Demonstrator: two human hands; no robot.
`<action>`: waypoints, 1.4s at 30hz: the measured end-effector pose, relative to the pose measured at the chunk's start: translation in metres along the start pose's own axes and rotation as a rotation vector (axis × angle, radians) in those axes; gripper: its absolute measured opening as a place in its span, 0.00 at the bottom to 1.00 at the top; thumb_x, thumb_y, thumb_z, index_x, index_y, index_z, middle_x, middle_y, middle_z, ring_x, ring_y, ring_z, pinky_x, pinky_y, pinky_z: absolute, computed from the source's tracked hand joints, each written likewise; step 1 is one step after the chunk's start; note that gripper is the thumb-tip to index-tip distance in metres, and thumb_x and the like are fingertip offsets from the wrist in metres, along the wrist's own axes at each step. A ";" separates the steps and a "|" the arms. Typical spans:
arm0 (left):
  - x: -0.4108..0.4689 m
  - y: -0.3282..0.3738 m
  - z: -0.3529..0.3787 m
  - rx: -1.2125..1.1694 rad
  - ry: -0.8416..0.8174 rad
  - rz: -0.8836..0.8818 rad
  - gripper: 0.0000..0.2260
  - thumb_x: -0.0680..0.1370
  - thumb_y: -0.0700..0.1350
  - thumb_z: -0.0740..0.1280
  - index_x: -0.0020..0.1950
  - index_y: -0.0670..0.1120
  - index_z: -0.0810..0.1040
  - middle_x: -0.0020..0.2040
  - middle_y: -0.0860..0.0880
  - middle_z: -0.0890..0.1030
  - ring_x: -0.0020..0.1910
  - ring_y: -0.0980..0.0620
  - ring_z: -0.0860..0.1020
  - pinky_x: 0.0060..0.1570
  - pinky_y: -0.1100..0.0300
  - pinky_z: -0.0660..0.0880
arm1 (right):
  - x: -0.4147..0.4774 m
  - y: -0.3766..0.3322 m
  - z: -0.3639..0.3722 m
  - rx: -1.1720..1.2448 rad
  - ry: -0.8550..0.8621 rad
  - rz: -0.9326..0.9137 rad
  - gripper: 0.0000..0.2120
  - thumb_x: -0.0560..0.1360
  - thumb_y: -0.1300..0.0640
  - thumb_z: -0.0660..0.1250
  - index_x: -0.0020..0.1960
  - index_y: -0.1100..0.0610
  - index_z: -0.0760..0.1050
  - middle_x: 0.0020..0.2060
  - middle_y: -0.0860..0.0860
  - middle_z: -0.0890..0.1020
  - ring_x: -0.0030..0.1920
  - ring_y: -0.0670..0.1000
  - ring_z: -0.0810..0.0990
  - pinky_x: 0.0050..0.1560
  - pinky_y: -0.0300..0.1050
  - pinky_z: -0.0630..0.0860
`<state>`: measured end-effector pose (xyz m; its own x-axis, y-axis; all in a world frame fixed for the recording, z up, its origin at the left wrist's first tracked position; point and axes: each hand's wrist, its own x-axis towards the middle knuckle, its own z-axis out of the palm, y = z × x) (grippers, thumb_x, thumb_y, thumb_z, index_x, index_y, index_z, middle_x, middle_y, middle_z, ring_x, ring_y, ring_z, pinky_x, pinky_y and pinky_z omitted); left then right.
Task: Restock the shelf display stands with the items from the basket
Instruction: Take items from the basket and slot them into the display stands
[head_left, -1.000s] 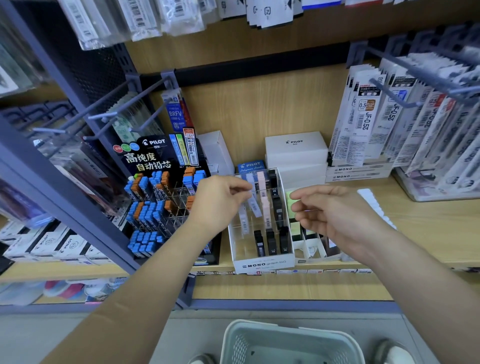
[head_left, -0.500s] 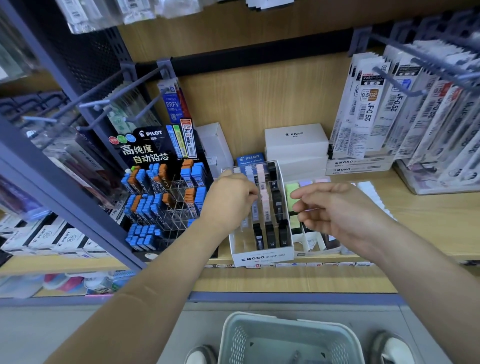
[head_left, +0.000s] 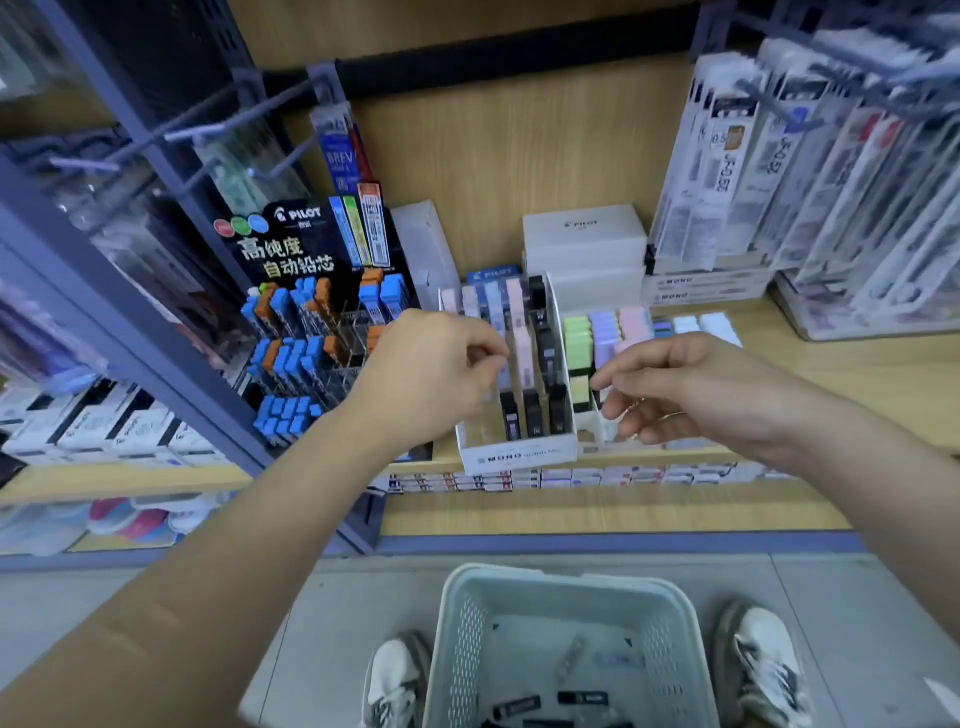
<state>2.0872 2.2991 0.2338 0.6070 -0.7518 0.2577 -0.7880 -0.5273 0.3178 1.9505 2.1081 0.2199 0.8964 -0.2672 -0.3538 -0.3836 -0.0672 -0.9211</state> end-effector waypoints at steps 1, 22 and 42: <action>-0.010 0.003 -0.002 -0.020 -0.056 0.002 0.06 0.77 0.44 0.68 0.49 0.49 0.84 0.43 0.55 0.83 0.39 0.61 0.77 0.47 0.65 0.74 | -0.004 0.004 0.000 -0.061 -0.028 0.006 0.08 0.80 0.63 0.63 0.50 0.59 0.81 0.38 0.55 0.84 0.35 0.49 0.81 0.37 0.41 0.79; -0.197 -0.052 0.305 -0.175 -1.072 -0.302 0.14 0.80 0.42 0.60 0.63 0.43 0.77 0.66 0.45 0.75 0.63 0.45 0.73 0.62 0.57 0.70 | 0.017 0.317 0.113 -0.496 -0.242 0.584 0.20 0.81 0.55 0.60 0.72 0.56 0.68 0.67 0.56 0.73 0.53 0.55 0.77 0.48 0.41 0.71; -0.242 -0.076 0.358 -0.167 -1.118 -0.371 0.11 0.74 0.46 0.68 0.54 0.44 0.79 0.54 0.43 0.81 0.54 0.45 0.77 0.53 0.56 0.73 | 0.030 0.406 0.175 -0.639 -0.438 0.411 0.02 0.73 0.57 0.69 0.41 0.54 0.79 0.43 0.54 0.83 0.43 0.53 0.79 0.42 0.44 0.71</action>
<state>1.9627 2.3792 -0.1797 0.3028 -0.5365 -0.7877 -0.5098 -0.7895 0.3418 1.8609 2.2409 -0.1935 0.6139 -0.0042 -0.7894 -0.6285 -0.6077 -0.4855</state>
